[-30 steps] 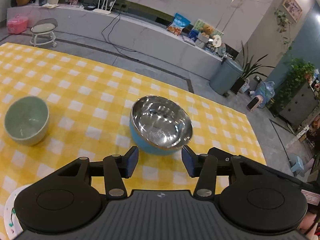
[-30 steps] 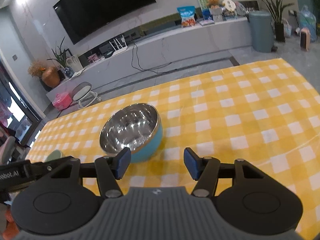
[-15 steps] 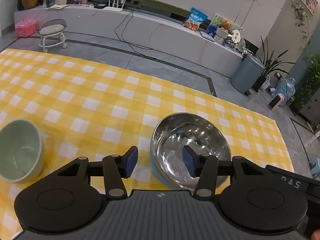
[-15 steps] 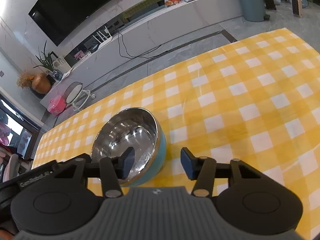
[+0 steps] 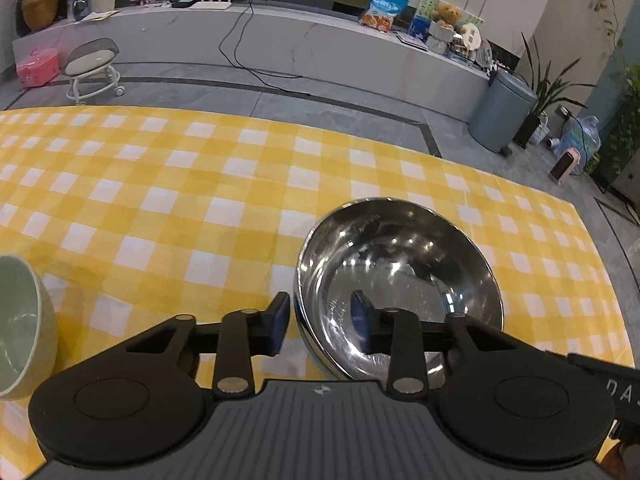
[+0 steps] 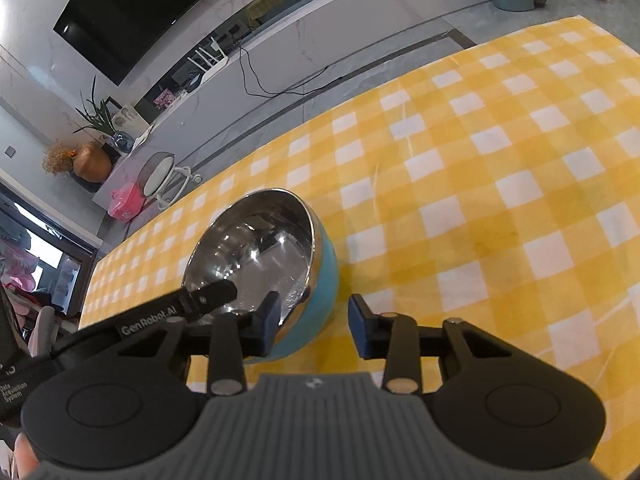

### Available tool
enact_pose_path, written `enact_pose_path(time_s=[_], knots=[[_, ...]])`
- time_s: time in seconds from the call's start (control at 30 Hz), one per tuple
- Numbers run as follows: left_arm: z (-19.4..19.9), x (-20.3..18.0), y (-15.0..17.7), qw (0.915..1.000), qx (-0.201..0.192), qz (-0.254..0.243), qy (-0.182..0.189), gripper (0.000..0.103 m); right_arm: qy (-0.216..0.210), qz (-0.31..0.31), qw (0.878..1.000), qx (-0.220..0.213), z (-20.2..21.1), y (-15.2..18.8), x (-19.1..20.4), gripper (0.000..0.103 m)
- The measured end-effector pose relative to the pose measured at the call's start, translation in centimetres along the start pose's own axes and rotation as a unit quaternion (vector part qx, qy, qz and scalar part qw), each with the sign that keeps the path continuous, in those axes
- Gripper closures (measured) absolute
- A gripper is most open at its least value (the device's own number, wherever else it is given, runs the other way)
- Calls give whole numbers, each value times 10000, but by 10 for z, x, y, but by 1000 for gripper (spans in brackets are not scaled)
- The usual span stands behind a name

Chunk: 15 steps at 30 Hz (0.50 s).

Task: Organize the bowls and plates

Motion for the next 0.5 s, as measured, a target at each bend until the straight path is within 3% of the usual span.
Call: enact_pose_path(time_s=[0.23,0.27,0.5], knots=[[7,-10,4,9993,-42,-272,-234,85,-9,119,9999,23,-5,4,2,77],[9,-13,4,9990,-62,-341,-265,86,-20,99,9999,37,-6,4,1,82],[22,-19,6,9986,-35,-398,-350,89,88,-112,9999,93,3,5,-4,88]])
Point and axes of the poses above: each gripper's, at about its wrist camera, not at the fingertips, and z roughly against the way its jaws point, x to its left, y to its underside, the point moved 5 cm from there along -z, roughly the way its jaws point, and after that the axes turned 9 degrees about y, right-handed, at the moved point
